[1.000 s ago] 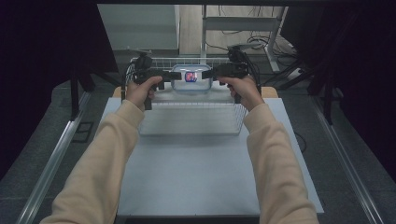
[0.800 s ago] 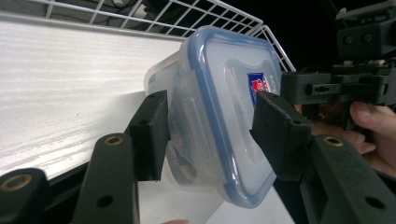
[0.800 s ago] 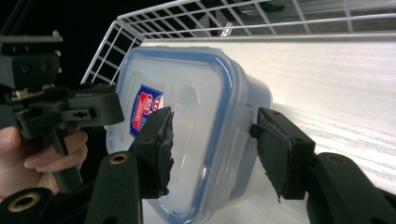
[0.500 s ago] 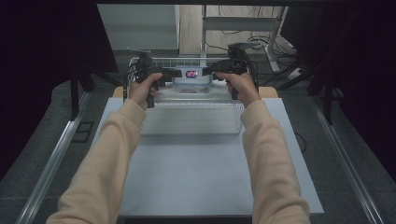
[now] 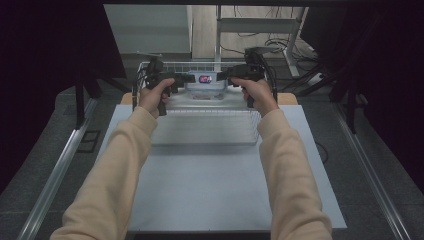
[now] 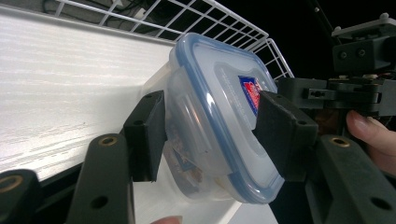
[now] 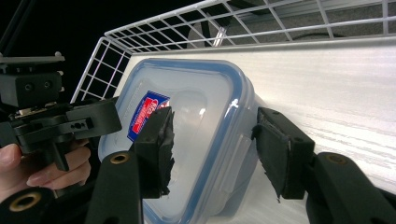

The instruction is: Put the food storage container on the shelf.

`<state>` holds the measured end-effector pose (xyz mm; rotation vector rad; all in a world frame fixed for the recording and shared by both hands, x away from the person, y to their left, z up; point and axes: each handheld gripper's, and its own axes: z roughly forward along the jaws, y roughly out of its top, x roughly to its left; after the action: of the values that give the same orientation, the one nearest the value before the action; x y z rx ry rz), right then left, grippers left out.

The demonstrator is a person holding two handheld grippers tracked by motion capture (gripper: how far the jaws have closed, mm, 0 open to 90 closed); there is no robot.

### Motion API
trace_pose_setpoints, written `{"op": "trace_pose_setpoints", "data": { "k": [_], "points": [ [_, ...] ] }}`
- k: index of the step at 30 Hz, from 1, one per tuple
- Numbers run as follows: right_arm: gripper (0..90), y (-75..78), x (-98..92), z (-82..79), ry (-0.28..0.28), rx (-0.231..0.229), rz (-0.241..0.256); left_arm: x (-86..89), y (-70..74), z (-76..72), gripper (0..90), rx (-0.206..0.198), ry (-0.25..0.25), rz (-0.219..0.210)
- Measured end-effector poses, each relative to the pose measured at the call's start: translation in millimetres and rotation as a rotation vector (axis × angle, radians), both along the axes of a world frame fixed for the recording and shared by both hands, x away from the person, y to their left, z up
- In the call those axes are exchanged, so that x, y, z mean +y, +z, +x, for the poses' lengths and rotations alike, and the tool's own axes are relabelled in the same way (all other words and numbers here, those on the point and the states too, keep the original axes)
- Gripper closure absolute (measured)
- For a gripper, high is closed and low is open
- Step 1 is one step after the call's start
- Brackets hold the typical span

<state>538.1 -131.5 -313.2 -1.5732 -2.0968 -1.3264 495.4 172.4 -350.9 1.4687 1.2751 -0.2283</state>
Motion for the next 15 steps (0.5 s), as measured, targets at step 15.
{"op": "trace_pose_setpoints", "data": {
  "k": [15],
  "points": [
    [13.1, 22.9, 4.3, -29.7, -0.023, -0.261, -0.047, 0.0, 21.0, -28.1, 17.3, -0.189, 0.083, 0.083]
  ]
}}
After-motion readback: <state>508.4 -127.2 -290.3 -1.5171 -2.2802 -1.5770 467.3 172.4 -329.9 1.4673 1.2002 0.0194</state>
